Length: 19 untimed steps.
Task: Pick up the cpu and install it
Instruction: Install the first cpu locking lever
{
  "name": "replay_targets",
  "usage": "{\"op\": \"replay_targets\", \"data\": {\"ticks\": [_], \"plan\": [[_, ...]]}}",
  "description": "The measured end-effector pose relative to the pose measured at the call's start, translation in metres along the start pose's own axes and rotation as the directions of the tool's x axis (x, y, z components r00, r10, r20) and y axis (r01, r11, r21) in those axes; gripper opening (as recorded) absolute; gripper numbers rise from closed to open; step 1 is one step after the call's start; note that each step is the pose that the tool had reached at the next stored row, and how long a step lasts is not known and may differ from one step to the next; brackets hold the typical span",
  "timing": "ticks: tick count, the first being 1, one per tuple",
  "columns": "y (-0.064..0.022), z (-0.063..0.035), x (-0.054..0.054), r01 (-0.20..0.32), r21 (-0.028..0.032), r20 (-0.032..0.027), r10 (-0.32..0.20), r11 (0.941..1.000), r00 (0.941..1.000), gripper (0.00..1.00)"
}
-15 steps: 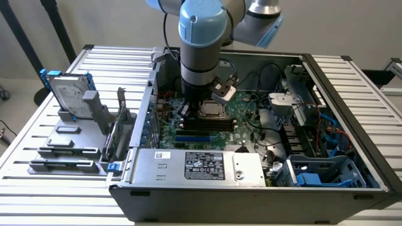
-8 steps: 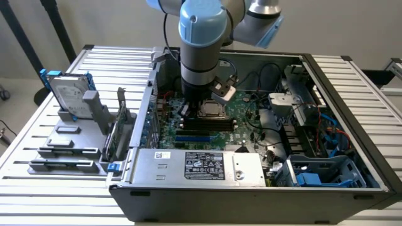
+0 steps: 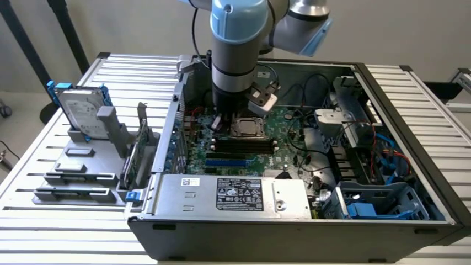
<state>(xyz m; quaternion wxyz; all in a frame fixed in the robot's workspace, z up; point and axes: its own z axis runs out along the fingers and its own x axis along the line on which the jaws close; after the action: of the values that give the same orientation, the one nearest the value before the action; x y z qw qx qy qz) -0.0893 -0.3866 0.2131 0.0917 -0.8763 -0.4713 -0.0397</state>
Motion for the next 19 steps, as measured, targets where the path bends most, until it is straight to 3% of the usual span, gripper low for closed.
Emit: {"op": "replay_targets", "data": {"ticks": [8, 15, 19], "plan": [[-0.0148, -0.0113, 0.022, 0.009, 0.0083, 0.0090, -0.009, 0.9999, 0.9999, 0.11], [-0.0193, -0.0116, 0.028, 0.067, 0.0164, 0.0221, -0.067, 0.9976, 0.9975, 0.11], [-0.0207, -0.0115, 0.030, 0.113, 0.0227, 0.0304, -0.114, 0.9933, 0.9930, 0.11]]}}
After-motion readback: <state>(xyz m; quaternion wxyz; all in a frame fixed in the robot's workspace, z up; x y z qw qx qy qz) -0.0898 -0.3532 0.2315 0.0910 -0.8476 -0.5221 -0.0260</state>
